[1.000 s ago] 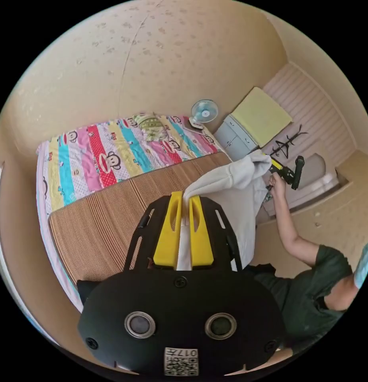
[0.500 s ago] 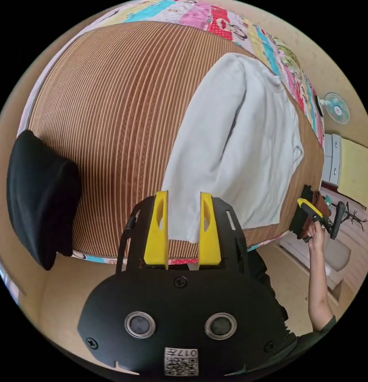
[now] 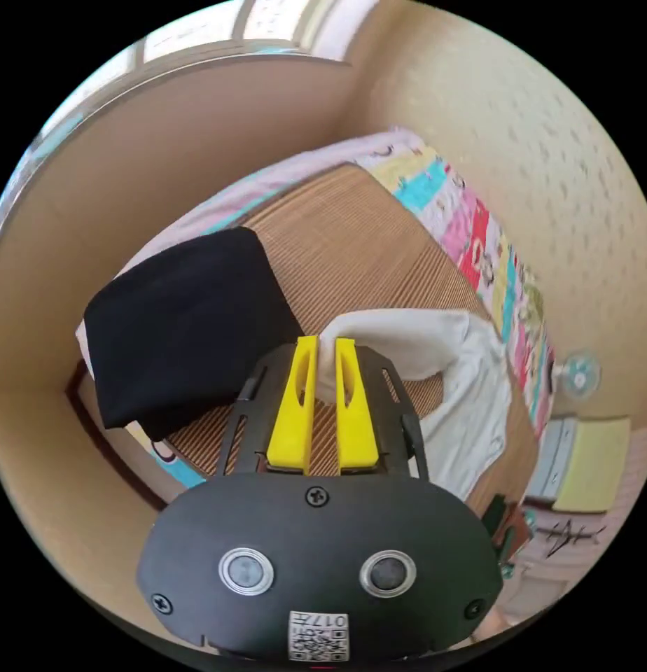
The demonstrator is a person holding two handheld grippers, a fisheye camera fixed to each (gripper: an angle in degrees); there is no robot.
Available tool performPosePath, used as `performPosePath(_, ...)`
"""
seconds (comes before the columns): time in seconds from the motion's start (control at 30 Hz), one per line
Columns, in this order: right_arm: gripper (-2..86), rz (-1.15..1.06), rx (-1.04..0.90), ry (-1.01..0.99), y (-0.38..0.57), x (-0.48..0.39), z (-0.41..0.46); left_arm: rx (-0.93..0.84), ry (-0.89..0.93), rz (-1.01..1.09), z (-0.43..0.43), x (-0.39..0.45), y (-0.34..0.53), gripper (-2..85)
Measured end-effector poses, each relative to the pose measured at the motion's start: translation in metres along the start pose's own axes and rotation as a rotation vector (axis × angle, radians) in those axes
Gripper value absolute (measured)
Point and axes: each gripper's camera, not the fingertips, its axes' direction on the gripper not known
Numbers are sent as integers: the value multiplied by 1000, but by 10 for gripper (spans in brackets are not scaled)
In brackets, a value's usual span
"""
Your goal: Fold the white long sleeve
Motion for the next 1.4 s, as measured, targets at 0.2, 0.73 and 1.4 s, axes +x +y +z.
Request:
performPosePath(0.2,75,74,83,-82,-70,29,-32,-250,-45,311,19,31,29,108)
performPosePath(0.73,32,-122,-2,100,-228,-1,-41,-825,-262,702,93,50,181,38)
performPosePath(1.4,84,-84,84,37,-131,83,-67,-915,-194,617,25,52,153,31)
